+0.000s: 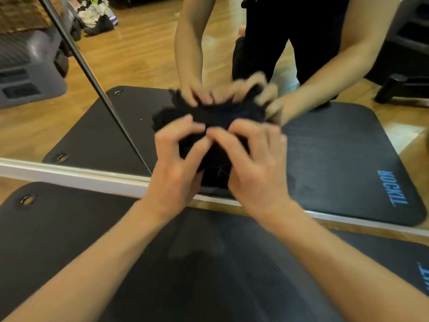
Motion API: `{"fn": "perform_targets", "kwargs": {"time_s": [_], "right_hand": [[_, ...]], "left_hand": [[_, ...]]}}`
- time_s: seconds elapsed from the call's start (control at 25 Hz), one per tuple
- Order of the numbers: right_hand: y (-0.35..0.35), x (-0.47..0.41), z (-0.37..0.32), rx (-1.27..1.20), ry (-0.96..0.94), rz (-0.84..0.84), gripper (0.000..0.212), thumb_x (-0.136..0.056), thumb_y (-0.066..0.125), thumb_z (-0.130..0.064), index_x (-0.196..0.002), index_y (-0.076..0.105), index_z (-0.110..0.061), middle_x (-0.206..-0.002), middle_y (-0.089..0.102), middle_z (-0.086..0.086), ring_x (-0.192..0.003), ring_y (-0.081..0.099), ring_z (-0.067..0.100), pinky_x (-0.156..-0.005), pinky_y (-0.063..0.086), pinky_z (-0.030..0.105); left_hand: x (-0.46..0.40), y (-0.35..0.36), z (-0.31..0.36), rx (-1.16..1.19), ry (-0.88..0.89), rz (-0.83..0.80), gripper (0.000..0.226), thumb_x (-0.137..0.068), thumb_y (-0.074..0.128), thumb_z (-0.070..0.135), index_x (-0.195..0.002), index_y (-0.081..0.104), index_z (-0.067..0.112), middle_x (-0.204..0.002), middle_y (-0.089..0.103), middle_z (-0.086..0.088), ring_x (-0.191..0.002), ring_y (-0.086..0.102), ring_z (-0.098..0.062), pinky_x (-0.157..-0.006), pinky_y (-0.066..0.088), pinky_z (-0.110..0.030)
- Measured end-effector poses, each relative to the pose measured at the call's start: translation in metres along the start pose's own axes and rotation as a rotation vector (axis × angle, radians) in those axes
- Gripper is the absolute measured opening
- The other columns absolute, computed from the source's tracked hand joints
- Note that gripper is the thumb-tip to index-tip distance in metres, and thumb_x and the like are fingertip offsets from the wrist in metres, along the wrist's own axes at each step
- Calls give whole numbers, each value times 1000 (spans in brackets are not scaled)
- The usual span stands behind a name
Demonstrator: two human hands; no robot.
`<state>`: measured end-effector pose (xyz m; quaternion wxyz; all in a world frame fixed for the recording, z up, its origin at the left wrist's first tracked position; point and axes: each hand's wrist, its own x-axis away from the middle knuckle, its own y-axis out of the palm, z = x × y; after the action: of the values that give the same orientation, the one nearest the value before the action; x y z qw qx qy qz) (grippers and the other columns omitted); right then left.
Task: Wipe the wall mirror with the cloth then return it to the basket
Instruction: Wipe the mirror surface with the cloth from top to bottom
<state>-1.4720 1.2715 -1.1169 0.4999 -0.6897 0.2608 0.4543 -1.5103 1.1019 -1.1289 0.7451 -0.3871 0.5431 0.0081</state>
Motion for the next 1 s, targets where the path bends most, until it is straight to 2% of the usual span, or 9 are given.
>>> {"fn": "perform_targets", "kwargs": {"time_s": [0.08,0.16,0.32,0.44,0.52,0.64,0.72,0.84,1.0], "right_hand": [[-23,-25,15,45,-23,70,33,-104,56,-6,-129,73,-18,-125,46,0,-109,46,26,-89,42,41],[-27,-26,26,103,-64,85,34,-106,55,-10,-135,70,-21,-131,43,-1,-116,44,24,-95,44,40],[-10,25,42,163,-123,30,47,-98,52,-19,-145,55,-22,-139,39,1,-121,39,27,-104,42,42],[1,86,57,143,-114,-122,65,-86,60,-30,-149,45,-20,-143,36,5,-125,35,31,-111,36,44],[8,133,67,187,-123,-216,70,-86,65,-27,-152,41,-19,-144,35,8,-125,37,34,-112,38,45],[17,190,82,232,-124,-335,59,-97,52,-12,-154,39,-18,-139,36,11,-115,43,35,-101,47,46],[14,199,87,229,-93,-364,53,-98,42,-8,-150,41,-19,-131,40,11,-104,44,33,-87,50,44],[8,179,82,179,8,-378,50,-87,52,-9,-137,50,-19,-115,47,8,-91,43,28,-75,43,39],[-30,125,90,103,25,-374,32,-90,48,-4,-115,66,-10,-94,62,10,-82,43,25,-64,40,38]], "left_hand": [[-38,2,10,-27,88,65,44,-87,70,4,-128,54,-1,-136,43,-18,-134,38,-39,-117,35,-50],[-48,19,16,-86,71,145,54,-81,73,6,-131,52,0,-137,43,-17,-132,39,-40,-121,30,-43],[-11,66,26,-92,31,193,62,-80,78,10,-133,48,3,-139,38,-11,-130,40,-40,-124,26,-39],[36,96,28,-85,37,59,71,-77,80,14,-137,44,6,-143,36,-10,-144,26,-33,-125,25,-36],[75,114,28,-80,72,-66,69,-77,73,10,-139,42,7,-143,35,-10,-147,22,-30,-125,27,-38],[117,136,29,-100,154,-227,47,-94,55,4,-140,43,7,-143,37,-10,-141,35,-32,-113,46,-47],[126,144,40,-73,114,-242,37,-100,39,0,-135,47,8,-140,39,-11,-136,40,-33,-108,49,-47],[116,139,63,14,-66,-265,38,-89,41,-2,-124,50,11,-135,38,-12,-130,41,-35,-110,48,-45],[63,114,83,121,-78,-207,26,-94,49,5,-116,56,16,-135,37,-11,-127,45,-33,-111,47,-40]]}}
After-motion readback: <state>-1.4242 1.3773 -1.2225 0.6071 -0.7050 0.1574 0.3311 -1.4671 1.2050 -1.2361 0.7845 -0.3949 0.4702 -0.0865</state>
